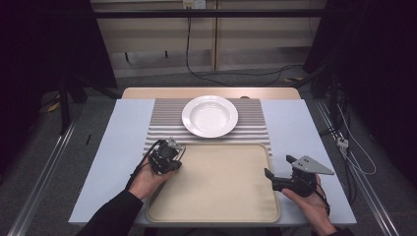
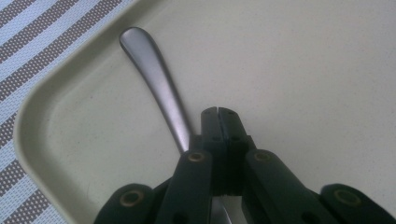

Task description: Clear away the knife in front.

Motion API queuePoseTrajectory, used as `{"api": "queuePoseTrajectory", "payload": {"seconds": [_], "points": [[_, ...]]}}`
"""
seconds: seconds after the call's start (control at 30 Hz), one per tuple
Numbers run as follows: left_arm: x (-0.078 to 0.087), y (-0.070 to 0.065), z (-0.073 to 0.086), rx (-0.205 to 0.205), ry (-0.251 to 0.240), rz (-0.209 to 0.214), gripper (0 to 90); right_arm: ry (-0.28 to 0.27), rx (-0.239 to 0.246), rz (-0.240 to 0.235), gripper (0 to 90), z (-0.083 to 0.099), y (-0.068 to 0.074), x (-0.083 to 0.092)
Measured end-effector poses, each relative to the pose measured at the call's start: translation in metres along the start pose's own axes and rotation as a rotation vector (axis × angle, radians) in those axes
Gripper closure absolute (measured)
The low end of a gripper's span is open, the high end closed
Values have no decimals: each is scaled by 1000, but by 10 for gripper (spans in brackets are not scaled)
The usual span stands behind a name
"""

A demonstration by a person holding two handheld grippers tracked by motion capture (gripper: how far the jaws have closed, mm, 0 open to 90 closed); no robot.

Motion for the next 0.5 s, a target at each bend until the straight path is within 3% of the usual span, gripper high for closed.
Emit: {"api": "queuePoseTrajectory", "payload": {"seconds": [0.5], "points": [[4, 8, 4, 35, 2, -20, 900, 0, 2, 1, 88, 0, 0, 0]]}}
Point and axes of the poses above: each handheld gripper's, and its own axes: x roughly backward along the jaws, z roughly out of its underside, y roughly to its left, the point moved 6 cm from there along -x, roughly forward along the jaws, and after that the axes turned 12 degrees about x, right-handed, at the moved point
